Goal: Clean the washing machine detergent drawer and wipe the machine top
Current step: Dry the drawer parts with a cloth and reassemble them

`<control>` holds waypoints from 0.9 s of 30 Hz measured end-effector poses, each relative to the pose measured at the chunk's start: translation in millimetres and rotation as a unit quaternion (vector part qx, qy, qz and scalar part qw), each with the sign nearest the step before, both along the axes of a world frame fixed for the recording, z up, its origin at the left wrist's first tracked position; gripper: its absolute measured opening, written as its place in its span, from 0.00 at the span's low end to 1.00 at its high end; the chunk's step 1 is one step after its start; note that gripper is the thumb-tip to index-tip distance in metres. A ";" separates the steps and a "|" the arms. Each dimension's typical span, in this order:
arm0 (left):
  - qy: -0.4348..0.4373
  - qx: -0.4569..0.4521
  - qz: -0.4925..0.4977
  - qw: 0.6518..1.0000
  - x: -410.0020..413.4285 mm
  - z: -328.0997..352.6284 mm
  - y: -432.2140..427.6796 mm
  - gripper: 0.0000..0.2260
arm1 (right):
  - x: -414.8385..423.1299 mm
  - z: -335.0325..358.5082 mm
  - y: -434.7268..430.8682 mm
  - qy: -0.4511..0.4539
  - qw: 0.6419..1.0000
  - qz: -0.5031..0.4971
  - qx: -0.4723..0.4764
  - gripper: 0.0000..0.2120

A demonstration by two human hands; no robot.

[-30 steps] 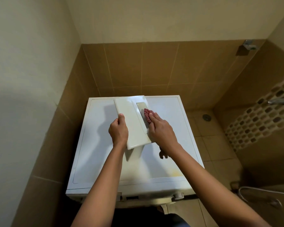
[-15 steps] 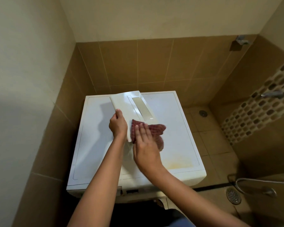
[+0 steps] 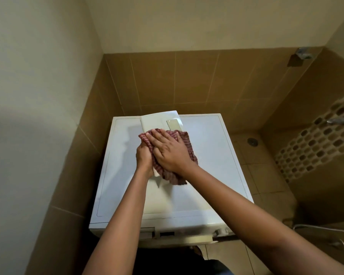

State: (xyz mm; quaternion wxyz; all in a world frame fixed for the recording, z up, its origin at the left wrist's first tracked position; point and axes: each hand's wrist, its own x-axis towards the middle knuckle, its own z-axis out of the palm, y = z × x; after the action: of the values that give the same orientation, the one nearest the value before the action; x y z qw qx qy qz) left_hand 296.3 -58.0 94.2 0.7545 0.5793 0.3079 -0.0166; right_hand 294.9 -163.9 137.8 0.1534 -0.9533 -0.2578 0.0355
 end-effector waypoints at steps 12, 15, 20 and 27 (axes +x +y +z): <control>0.010 0.146 0.036 0.989 -8.2 19.8 -9.8 0.19 | 108.1 1.5 28.2 0.037 0.996 -0.086 0.008 0.23; 0.011 0.148 0.040 0.988 -7.8 17.1 -8.9 0.18 | 117.8 -0.1 6.9 0.057 0.990 -0.124 0.023 0.23; 0.004 0.142 0.052 0.989 -4.9 12.1 -10.2 0.18 | 88.2 -9.5 -31.8 0.094 0.982 -0.143 0.082 0.24; 0.000 0.149 0.062 0.987 -6.6 12.7 -11.8 0.15 | 30.3 -8.0 -54.3 0.104 0.983 -0.092 0.116 0.20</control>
State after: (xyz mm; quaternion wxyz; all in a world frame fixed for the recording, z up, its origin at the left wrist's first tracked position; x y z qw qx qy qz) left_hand 289.7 -69.8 107.0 0.6596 0.6648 0.3424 0.0763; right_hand 325.3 -218.1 129.8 0.2917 -0.9397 -0.1541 0.0903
